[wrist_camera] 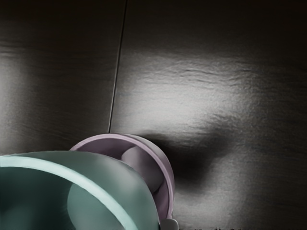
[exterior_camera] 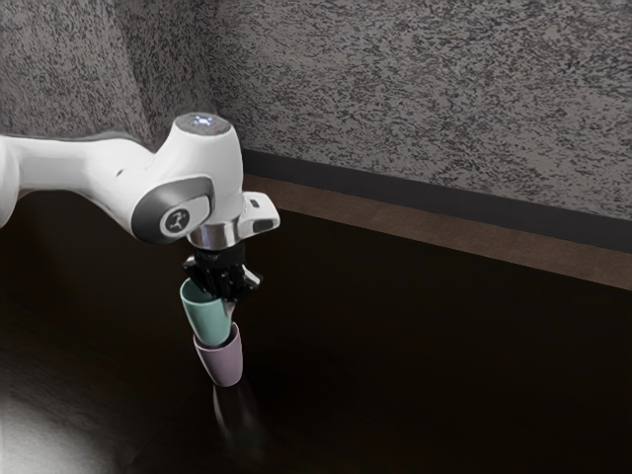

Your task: Place the left cup onto the right cup

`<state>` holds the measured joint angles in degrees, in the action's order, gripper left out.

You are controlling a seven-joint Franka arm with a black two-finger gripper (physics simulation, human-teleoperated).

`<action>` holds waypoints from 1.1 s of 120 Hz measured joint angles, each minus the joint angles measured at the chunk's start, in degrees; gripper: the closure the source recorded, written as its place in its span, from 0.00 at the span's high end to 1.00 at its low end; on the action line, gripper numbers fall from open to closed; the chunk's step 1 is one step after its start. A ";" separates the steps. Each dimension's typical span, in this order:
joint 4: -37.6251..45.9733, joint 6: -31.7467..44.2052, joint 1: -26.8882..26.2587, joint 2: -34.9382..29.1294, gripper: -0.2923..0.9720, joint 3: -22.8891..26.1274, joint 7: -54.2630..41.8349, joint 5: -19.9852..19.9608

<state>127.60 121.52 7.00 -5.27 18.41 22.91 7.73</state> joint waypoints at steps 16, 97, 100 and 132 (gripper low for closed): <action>0.66 0.23 0.06 0.02 0.15 0.04 1.98 -0.07; 0.20 0.56 0.06 0.45 0.15 0.48 7.39 0.36; 0.17 0.60 0.05 0.47 0.15 0.47 7.49 0.39; 0.12 0.87 0.10 0.83 0.19 0.41 8.31 0.49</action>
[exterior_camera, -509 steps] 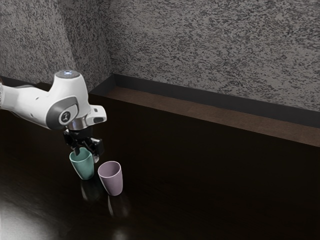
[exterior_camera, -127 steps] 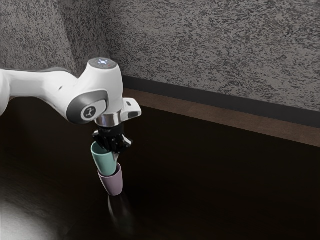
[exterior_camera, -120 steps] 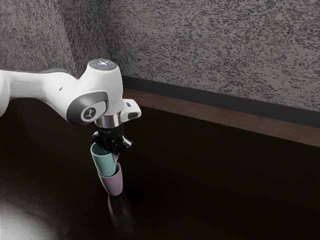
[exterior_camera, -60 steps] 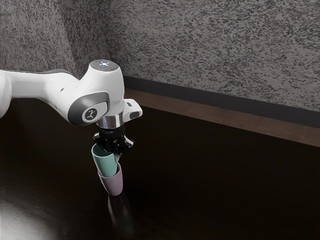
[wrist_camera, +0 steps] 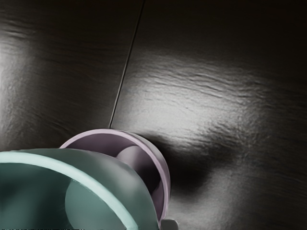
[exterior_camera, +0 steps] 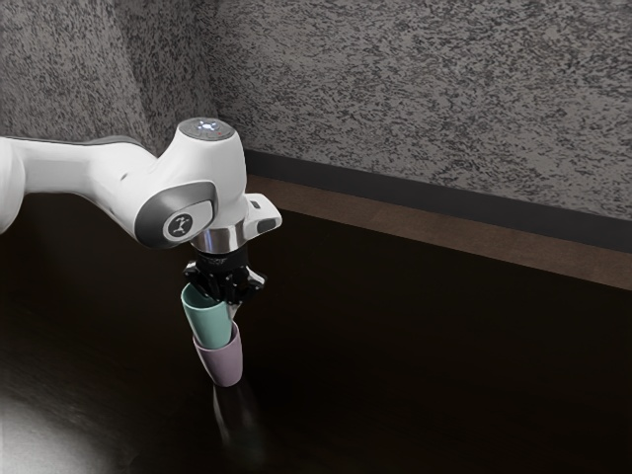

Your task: Place the left cup onto the right cup

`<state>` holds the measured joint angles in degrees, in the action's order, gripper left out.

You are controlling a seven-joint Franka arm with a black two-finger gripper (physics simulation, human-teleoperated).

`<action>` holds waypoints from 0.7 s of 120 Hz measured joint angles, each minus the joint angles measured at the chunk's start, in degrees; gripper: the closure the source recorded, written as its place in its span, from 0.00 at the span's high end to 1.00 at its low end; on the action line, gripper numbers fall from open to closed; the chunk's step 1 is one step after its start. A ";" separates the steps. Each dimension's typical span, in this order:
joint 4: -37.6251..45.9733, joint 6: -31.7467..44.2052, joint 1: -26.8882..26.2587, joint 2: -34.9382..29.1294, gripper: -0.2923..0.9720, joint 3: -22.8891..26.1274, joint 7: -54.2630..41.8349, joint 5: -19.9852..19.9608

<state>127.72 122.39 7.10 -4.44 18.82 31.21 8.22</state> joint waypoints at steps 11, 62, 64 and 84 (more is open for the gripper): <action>-0.16 0.05 0.00 0.21 0.35 0.07 0.05 -0.12; -8.91 -5.98 -0.31 -0.51 0.71 -0.80 -0.07 -1.21; -9.52 -6.63 -0.41 -0.55 0.72 -1.15 -0.14 -1.37; -14.65 -11.92 -0.49 -1.16 0.74 -4.94 -1.89 -2.32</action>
<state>113.07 110.47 6.61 -5.60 13.87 29.32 5.90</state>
